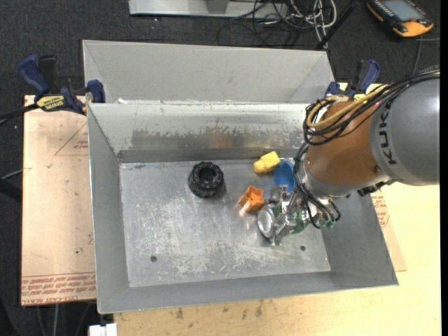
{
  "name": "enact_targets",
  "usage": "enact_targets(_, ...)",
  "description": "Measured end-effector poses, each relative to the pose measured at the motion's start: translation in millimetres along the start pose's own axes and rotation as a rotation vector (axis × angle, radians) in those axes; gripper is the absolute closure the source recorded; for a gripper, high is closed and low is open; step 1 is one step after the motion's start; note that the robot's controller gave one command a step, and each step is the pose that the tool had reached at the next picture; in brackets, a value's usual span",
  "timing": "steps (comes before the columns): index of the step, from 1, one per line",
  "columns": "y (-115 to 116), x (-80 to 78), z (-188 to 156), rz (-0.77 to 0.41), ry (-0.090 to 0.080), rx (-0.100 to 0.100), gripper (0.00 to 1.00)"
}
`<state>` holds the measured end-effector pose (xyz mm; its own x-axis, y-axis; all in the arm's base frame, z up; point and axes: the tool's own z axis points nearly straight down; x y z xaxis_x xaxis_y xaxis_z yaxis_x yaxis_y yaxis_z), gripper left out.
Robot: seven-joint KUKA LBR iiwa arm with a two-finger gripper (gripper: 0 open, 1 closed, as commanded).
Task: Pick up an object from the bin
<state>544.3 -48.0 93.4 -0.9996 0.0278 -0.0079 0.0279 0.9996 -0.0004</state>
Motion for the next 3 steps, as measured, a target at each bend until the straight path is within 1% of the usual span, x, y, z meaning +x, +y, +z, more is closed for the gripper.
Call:
enact_targets(1, -8, -3.3, 8, 0.017, 0.007, -0.004, 1.00)
enact_targets(2, -7, 1.6, -30, 0.000, 0.011, -0.002, 1.00)
enact_targets(3, -14, -4.8, -39, 0.006, -0.005, 0.000, 1.00)
